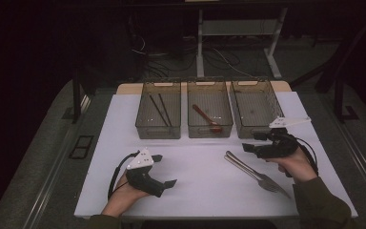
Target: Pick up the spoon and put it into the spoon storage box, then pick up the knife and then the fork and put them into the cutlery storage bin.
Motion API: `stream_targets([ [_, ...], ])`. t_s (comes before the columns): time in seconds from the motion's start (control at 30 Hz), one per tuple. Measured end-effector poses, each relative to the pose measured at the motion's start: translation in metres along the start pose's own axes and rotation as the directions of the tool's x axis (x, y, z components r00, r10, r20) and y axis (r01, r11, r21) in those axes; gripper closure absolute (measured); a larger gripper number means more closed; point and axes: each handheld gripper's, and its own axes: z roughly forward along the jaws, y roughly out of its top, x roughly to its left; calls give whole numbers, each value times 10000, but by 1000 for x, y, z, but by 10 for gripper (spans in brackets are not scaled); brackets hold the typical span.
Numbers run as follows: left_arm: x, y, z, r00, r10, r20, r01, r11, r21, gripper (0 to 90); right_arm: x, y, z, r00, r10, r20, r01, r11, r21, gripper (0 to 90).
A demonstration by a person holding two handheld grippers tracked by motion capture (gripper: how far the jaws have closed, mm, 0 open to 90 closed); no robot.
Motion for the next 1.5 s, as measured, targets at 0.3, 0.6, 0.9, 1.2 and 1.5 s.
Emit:
stream_targets([
  [0.3, 0, 0, -1, 10000, 27, -35, -27, 10000, 11, 0, 1, -31, -19, 9998, -31, 198, 24, 9993, 381, 317],
  [0.6, 0, 0, -1, 10000, 33, -59, -32, 10000, 23, 0, 3, -54, -35, 9991, 91, 411, -136, 9938, 1102, 623],
  [0.9, -1, 1, -2, 9999, 89, -99, -89, 10000, 8, 0, 9, -73, -41, 9996, -229, 191, 187, 9805, 1957, 899],
  [1.2, -1, 1, -1, 9999, 80, -104, -80, 10000, 23, 0, 15, -77, -21, 9969, -742, 252, 653, 9643, 2565, 900],
  [1.5, -1, 1, -1, 9999, 118, -112, -117, 9999, 61, 0, 18, -81, -13, 9935, -1041, 460, 862, 9519, 2939, 900],
])
